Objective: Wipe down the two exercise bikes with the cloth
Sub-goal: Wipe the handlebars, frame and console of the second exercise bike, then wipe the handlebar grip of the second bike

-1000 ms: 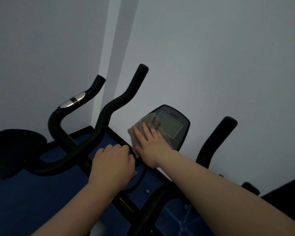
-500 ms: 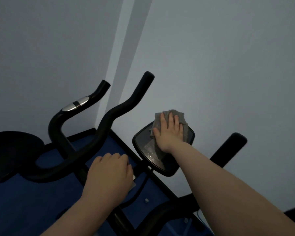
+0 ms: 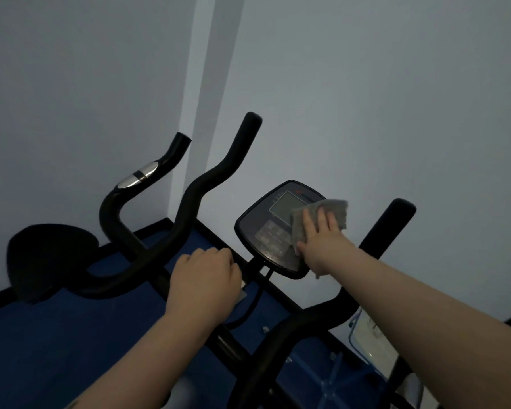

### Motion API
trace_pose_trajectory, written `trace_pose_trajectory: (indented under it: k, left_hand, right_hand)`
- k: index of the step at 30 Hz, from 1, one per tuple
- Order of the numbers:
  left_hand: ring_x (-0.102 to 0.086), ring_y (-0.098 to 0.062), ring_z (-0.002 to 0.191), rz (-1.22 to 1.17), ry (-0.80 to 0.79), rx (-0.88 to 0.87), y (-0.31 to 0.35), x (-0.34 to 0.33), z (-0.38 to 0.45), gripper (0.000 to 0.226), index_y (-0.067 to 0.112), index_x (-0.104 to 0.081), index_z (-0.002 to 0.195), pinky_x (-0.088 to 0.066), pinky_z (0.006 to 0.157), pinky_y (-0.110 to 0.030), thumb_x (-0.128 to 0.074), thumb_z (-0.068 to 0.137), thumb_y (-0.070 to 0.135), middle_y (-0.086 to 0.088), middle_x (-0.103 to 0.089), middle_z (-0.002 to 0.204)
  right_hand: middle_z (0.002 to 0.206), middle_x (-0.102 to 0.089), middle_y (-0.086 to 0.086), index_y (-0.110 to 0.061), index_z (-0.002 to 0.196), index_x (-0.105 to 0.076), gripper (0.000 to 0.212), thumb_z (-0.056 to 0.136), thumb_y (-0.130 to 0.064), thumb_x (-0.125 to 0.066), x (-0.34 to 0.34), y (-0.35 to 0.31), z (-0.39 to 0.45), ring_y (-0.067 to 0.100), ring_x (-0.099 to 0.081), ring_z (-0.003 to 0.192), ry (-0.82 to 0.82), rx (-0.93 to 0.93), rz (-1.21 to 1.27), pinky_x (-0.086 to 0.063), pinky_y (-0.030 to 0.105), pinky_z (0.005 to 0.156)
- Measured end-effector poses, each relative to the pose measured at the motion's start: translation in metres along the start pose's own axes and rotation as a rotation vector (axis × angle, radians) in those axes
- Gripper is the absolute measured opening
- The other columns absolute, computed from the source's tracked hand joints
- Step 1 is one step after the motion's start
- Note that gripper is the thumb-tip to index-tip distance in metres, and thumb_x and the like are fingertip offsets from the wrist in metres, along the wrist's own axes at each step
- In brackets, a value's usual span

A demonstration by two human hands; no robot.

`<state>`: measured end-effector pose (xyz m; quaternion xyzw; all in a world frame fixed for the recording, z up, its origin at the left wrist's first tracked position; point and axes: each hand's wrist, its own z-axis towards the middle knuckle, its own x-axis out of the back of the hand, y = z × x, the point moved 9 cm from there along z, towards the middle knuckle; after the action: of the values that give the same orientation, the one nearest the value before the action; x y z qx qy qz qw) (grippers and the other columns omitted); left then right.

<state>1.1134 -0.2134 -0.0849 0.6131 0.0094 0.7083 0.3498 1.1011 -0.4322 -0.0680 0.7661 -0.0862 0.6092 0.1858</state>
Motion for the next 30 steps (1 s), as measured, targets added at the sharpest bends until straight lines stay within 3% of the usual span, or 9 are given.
trace_pose_trajectory:
  k: [5,7,9,12,15,18,22,25,30]
  left_hand:
    - [-0.051,-0.012,0.080,-0.001,0.027,-0.030,-0.001,-0.002,-0.001,0.019,0.025,-0.056,0.087,-0.033,0.076,-0.027,-0.039,0.094,0.031,0.010,-0.059,0.085]
    - [-0.052,-0.013,0.078,-0.038,0.058,-0.022,-0.002,0.003,-0.002,0.021,0.024,-0.057,0.086,-0.034,0.074,-0.028,-0.038,0.095,0.030,0.008,-0.059,0.084]
    - [-0.054,-0.015,0.078,-0.093,0.081,-0.002,-0.004,0.011,-0.004,0.023,0.020,-0.060,0.087,-0.036,0.073,-0.030,-0.040,0.095,0.027,0.005,-0.061,0.083]
    - [-0.057,-0.017,0.085,-0.167,0.061,0.012,-0.002,0.021,-0.013,0.021,0.018,-0.064,0.097,-0.042,0.081,-0.034,-0.044,0.094,0.022,0.003,-0.065,0.091]
    - [-0.059,-0.017,0.095,-0.290,0.015,0.070,-0.007,0.026,-0.034,0.022,0.019,-0.066,0.106,-0.046,0.088,-0.039,-0.048,0.093,0.019,0.002,-0.067,0.102]
    - [-0.055,-0.014,0.101,-0.435,0.022,0.130,-0.014,0.029,-0.068,0.024,0.021,-0.065,0.111,-0.046,0.082,-0.034,-0.050,0.092,0.017,0.000,-0.064,0.108]
    - [-0.062,-0.017,0.098,-0.628,0.106,0.152,0.014,0.044,-0.118,0.024,0.029,-0.061,0.109,-0.053,0.083,-0.041,-0.051,0.092,0.016,0.003,-0.065,0.104]
    - [-0.060,-0.009,0.099,-0.699,0.170,0.069,0.064,0.061,-0.151,0.021,0.025,-0.064,0.106,-0.049,0.088,-0.035,-0.053,0.091,0.015,0.010,-0.065,0.102]
    - [-0.055,-0.009,0.098,-0.588,0.101,-0.104,0.161,0.040,-0.212,0.017,0.026,-0.064,0.103,-0.043,0.085,-0.032,-0.057,0.090,0.019,0.011,-0.063,0.100]
  right_hand:
    - [0.155,0.028,0.012,-0.022,0.147,0.023,0.068,0.100,-0.044,-0.021,0.013,-0.014,0.022,0.032,0.022,0.143,0.134,-0.203,0.076,0.004,0.049,0.117]
    - [0.156,0.025,0.011,-0.023,0.148,0.021,0.065,0.101,-0.043,-0.020,0.008,-0.033,0.012,0.031,0.019,0.144,0.166,-0.162,0.084,0.005,0.048,0.117]
    - [0.158,0.017,0.009,-0.024,0.150,0.015,0.066,0.101,-0.038,-0.028,-0.005,-0.055,-0.012,0.031,0.010,0.145,0.141,-0.089,0.039,-0.006,0.048,0.117]
    - [0.151,-0.021,0.013,-0.017,0.147,-0.022,0.065,0.092,-0.020,-0.055,0.000,-0.066,-0.042,0.035,-0.023,0.135,0.087,-0.074,0.071,-0.042,0.045,0.099]
    - [0.131,-0.052,0.010,-0.017,0.131,-0.053,0.041,0.090,-0.016,-0.059,0.018,-0.074,-0.071,0.027,-0.052,0.115,0.011,0.025,0.259,-0.047,0.032,0.087]
    - [0.128,-0.055,0.000,-0.030,0.129,-0.056,0.046,0.088,-0.009,-0.060,0.034,-0.078,-0.123,0.022,-0.049,0.116,0.222,0.198,0.349,-0.046,0.033,0.089]
    - [0.119,-0.058,-0.007,-0.025,0.123,-0.063,0.037,0.088,-0.011,-0.060,0.035,-0.052,-0.207,0.014,-0.042,0.109,0.563,0.308,0.512,-0.041,0.025,0.082]
    - [0.117,-0.058,-0.007,-0.025,0.121,-0.063,0.035,0.088,-0.014,-0.062,0.011,-0.018,-0.253,0.011,-0.042,0.108,0.599,0.265,0.588,-0.036,0.019,0.083]
    - [0.118,-0.054,-0.013,-0.029,0.127,-0.058,0.040,0.088,-0.020,-0.064,-0.071,0.070,-0.345,0.004,-0.042,0.108,0.520,0.105,0.758,-0.032,0.012,0.086]
